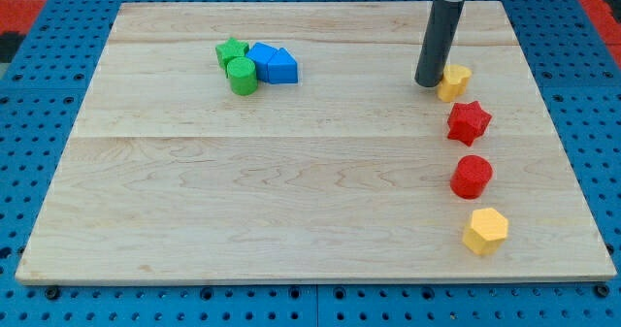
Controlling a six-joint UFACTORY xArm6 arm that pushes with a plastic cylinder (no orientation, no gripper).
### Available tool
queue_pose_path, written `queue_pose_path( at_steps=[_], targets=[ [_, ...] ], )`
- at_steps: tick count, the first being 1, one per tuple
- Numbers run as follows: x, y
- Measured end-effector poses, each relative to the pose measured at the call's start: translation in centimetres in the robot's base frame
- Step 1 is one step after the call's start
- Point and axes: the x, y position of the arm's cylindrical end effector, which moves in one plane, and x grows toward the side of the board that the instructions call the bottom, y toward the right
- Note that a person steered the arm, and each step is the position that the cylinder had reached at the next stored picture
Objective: Keep blue triangle in between blue cube and yellow heart
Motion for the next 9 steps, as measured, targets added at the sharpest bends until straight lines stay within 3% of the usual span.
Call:
queue_pose_path(
  at_steps=[3,4,7,9],
  targets=[
    [-1.7,-6.4],
    [0.5,-6.8],
    [-0.5,-22.5],
    [-2.9,-15.3]
  ],
)
